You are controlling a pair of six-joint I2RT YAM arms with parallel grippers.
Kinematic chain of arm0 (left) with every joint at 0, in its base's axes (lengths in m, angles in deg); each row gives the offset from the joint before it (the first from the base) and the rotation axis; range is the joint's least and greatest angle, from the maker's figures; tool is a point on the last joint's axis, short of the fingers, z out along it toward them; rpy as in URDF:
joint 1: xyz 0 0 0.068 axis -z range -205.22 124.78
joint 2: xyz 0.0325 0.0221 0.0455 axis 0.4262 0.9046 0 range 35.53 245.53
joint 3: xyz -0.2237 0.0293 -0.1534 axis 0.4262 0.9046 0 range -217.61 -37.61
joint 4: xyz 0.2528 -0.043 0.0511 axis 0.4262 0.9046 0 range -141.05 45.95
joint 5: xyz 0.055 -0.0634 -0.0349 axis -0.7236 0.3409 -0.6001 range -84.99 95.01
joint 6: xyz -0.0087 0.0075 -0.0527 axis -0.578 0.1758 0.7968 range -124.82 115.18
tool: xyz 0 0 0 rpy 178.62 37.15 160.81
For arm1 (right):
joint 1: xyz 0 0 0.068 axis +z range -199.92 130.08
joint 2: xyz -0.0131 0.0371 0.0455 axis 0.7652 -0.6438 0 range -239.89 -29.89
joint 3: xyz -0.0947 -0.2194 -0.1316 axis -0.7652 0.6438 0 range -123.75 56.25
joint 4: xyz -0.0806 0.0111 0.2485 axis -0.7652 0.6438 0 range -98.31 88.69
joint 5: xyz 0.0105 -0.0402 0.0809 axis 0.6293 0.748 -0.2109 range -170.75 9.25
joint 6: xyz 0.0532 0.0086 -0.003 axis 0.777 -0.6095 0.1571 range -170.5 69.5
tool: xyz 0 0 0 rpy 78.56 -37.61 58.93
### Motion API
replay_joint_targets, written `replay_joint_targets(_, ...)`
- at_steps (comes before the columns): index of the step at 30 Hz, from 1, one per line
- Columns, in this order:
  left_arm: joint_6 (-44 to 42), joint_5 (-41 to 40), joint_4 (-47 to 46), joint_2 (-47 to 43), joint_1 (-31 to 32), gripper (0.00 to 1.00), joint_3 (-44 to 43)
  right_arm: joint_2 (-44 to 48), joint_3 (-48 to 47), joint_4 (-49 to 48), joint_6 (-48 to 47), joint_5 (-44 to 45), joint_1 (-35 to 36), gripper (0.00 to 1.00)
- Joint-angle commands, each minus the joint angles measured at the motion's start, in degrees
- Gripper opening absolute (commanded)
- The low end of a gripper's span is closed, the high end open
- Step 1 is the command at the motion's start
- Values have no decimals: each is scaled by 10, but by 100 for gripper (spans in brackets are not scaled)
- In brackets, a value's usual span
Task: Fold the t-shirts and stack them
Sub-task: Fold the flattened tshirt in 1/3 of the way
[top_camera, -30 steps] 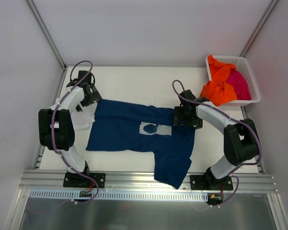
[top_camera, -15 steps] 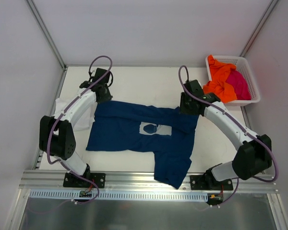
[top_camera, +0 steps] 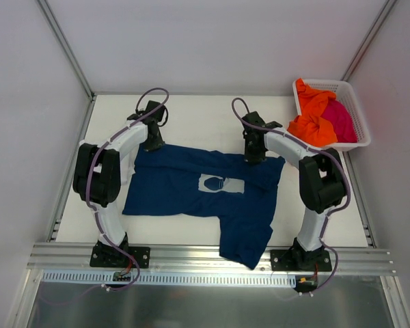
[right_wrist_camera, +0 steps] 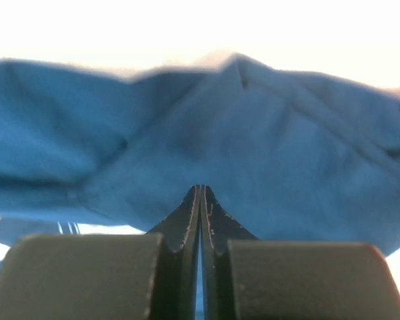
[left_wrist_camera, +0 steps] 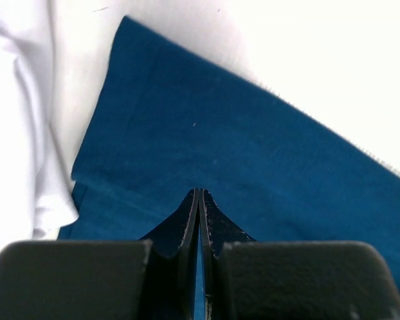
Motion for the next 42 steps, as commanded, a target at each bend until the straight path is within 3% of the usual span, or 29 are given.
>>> replay_joint_targets(1,-9,13,-3,33,-4,0,-39,-31,-53,6,-7,-18,-11,0)
replay_joint_targets(10,2,53,2,90,-30,0,-51,-92,-86,13,-9,-40,-38,1)
replay_joint_targets(23,12,43,4,84,-54,0,-17,-166,-140,14,2,-69,-54,1)
replay_joint_targets(42,7,94,25,167,-85,0,-126,-289,-373,107,-6,-128,-123,0)
